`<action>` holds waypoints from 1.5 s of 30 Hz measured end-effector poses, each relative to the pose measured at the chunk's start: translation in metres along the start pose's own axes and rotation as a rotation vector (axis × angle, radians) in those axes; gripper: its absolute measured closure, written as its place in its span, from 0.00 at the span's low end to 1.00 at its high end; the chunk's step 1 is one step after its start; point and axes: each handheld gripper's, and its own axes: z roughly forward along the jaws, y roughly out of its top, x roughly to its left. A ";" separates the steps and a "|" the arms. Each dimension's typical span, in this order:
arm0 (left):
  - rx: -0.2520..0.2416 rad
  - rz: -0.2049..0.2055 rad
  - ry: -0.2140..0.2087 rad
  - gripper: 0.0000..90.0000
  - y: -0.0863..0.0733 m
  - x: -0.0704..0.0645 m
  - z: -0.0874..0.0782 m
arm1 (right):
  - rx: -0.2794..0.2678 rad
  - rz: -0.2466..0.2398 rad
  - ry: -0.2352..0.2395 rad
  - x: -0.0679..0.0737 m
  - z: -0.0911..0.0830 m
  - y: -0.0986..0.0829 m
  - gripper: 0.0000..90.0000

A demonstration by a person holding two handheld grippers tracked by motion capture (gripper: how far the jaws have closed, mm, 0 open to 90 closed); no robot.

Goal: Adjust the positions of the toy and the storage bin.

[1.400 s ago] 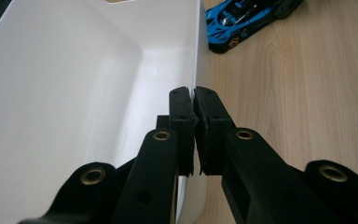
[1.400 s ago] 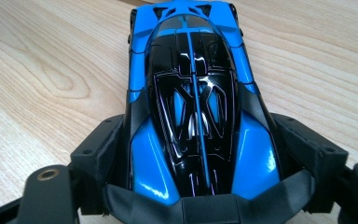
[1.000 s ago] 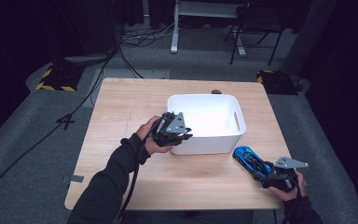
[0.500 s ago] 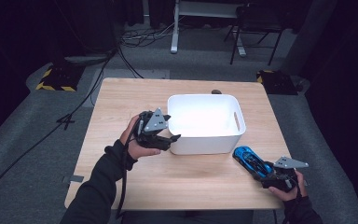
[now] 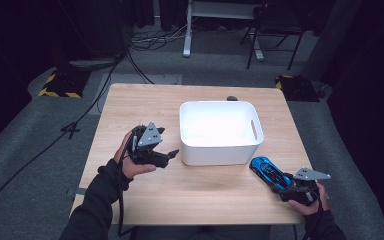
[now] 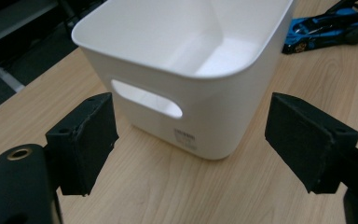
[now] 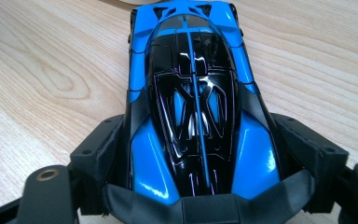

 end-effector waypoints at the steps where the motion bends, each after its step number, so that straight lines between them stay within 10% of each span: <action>1: 0.001 -0.016 0.011 0.19 -0.004 -0.001 0.001 | 0.000 0.000 0.000 0.000 0.000 0.000 0.26; 18: 0.219 -0.009 0.136 0.18 -0.078 -0.005 0.010 | -0.002 0.004 0.003 0.000 0.000 0.000 0.26; 34: 0.279 -0.155 0.123 0.18 -0.133 -0.016 0.008 | -0.003 -0.001 0.004 -0.001 0.001 0.000 0.26; 41: 0.236 -0.291 0.087 0.18 -0.146 -0.015 0.001 | 0.001 -0.007 0.003 -0.001 0.001 0.001 0.26; 45: 0.238 -0.290 0.093 0.18 -0.148 -0.016 -0.001 | 0.000 -0.010 0.003 -0.001 0.001 0.001 0.26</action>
